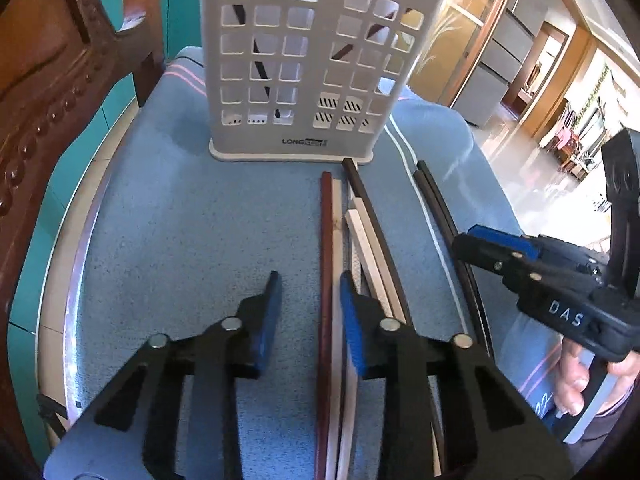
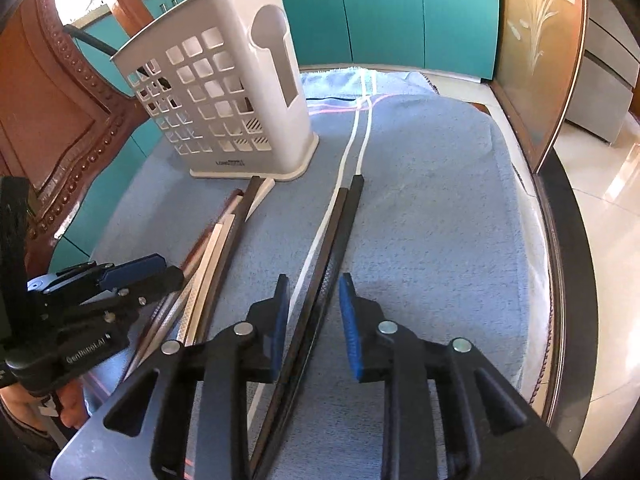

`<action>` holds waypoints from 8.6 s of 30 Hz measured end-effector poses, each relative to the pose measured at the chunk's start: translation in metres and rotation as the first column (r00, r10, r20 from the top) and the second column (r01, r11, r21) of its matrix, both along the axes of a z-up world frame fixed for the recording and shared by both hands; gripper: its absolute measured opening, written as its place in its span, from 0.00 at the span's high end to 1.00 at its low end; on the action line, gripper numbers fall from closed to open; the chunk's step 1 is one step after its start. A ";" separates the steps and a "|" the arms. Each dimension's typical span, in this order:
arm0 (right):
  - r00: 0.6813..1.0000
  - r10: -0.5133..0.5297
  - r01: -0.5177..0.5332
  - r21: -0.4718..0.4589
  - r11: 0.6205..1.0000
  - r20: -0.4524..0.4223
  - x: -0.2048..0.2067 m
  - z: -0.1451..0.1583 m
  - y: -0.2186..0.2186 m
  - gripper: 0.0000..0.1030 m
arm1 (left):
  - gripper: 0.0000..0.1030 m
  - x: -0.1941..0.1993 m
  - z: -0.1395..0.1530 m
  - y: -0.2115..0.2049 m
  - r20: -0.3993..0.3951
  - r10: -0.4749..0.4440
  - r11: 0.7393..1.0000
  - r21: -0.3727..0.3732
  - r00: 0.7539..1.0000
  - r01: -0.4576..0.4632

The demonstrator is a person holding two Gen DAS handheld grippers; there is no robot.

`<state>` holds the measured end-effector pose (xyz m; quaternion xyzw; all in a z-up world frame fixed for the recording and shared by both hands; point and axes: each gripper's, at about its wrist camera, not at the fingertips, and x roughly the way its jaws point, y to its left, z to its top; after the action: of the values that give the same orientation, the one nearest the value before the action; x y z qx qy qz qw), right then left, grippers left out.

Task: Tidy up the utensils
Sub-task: 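Lower both tools back to the chopstick pile and align over single chopsticks, then grasp a black chopstick with the right tool while the left tool grasps a dark red chopstick, then lift both held chopsticks upright and carry them over the white basket, then open both tools to drop the chopsticks into the white basket, then grasp a dark brown chopstick with the right tool while the left tool returns to the pile, then hold the dark chopstick in the right tool while the left tool aligns over a light wooden chopstick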

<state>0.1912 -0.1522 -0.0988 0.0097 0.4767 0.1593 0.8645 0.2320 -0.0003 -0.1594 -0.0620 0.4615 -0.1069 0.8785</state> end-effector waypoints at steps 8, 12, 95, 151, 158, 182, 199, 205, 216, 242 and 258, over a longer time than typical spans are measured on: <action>0.998 -0.064 0.064 -0.049 0.997 0.008 0.005 -0.005 -0.005 0.75 | 0.81 -0.002 0.004 0.006 0.010 0.020 0.999 0.028 1.000 -0.020; 0.998 -0.065 0.067 -0.085 0.994 0.023 0.004 -0.005 -0.003 0.72 | 0.81 -0.003 0.005 0.012 0.007 0.043 0.999 0.031 0.999 -0.043; 0.996 -0.078 0.074 -0.089 0.993 -0.049 0.010 -0.001 -0.014 0.86 | 0.68 0.010 0.002 0.004 0.006 0.087 0.987 0.137 0.996 -0.087; 0.832 -0.151 -0.117 0.435 0.893 0.533 -0.036 0.260 -0.041 0.93 | 0.93 -0.055 0.273 0.078 0.696 0.367 0.930 -0.290 0.617 -0.226; 0.704 -0.234 -0.025 0.353 0.935 0.671 -0.021 0.242 -0.012 0.94 | 0.93 -0.004 0.237 0.049 0.682 0.365 0.926 -0.193 0.633 -0.326; 0.780 -0.131 -0.019 0.234 0.972 0.611 -0.022 0.201 0.007 0.85 | 0.80 -0.007 0.206 0.028 0.682 0.269 0.947 -0.057 0.680 -0.317; 0.998 -0.041 0.043 -0.061 0.997 0.038 0.002 0.006 -0.003 0.64 | 0.68 -0.015 0.064 0.015 0.327 0.114 0.980 0.116 0.938 -0.160; 1.000 0.012 -0.010 -0.105 0.994 0.017 -0.004 -0.005 0.013 0.64 | 0.64 -0.011 0.048 0.012 0.265 0.100 0.975 0.167 0.959 -0.148; 0.999 -0.038 0.037 -0.056 0.998 -0.002 -0.003 -0.005 0.006 0.93 | 0.59 -0.004 0.038 0.006 0.211 0.093 0.973 0.190 0.973 -0.134; 0.996 -0.078 0.081 -0.068 0.994 0.038 0.000 -0.001 0.000 0.93 | 0.48 0.004 0.024 0.004 0.132 0.066 0.984 0.155 0.989 -0.087; 0.996 -0.088 0.090 -0.074 0.993 0.029 0.000 -0.005 -0.001 0.92 | 0.45 -0.001 0.019 -0.007 0.081 -0.007 0.994 0.107 0.997 -0.002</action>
<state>0.1915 -0.1531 -0.1037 -0.0034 0.4704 0.1027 0.8764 0.2307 -0.0074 -0.1406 -0.0101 0.4305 -0.0858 0.8984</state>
